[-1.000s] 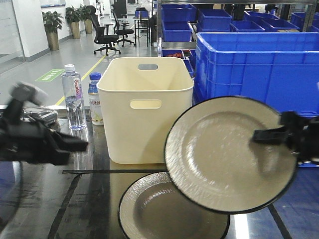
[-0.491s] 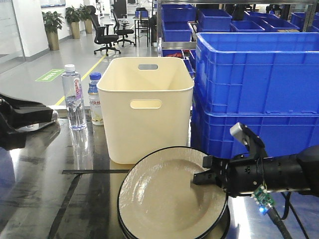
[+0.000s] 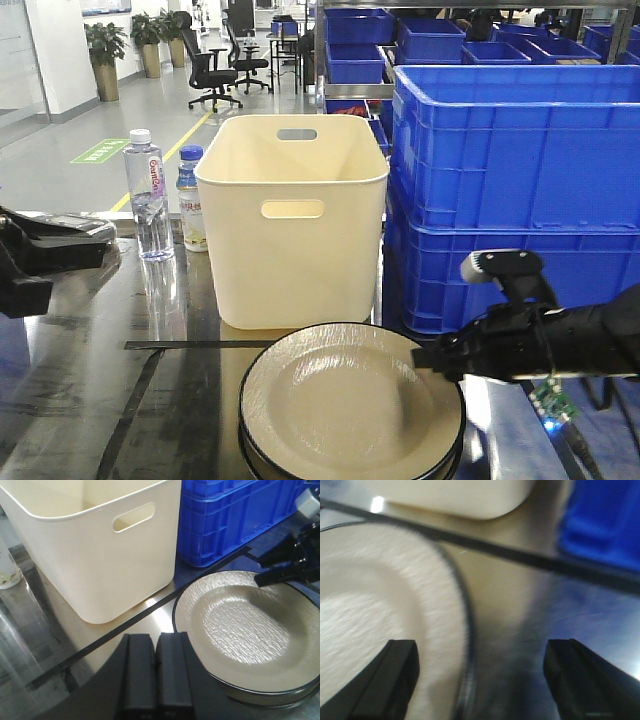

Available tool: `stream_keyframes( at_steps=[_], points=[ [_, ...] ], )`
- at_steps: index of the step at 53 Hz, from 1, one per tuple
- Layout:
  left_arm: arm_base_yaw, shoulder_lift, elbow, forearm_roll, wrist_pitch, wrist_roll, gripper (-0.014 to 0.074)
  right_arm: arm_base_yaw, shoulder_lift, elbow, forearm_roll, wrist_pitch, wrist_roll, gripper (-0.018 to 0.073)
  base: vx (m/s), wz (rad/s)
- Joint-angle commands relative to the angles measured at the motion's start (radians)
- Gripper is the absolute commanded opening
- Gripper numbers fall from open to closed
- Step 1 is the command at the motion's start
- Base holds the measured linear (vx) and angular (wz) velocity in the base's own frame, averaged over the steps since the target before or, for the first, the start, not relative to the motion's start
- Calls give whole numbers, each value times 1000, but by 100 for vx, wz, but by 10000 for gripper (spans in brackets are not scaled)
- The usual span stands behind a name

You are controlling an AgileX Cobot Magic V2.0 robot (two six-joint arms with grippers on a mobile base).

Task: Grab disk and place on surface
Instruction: 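Lower the right gripper's plate onto the first plate, then open the right gripper and withdraw it from the stacked plates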

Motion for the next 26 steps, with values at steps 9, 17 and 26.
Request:
stream_keyframes(
  at_steps=[9, 17, 26],
  points=[
    [2, -21, -32, 299, -40, -363, -5, -67, -179, -32, -100, -31, 29, 506, 0, 0],
    [18, -4, -29, 716, -15, -762, -1, -110, -290, -32, -224, 53, 190, 250, 0, 0],
    [34, -49, 66, 872, -55, -885, -2, -124, -430, -30, -406, 137, 366, -15, 0, 0]
  ],
)
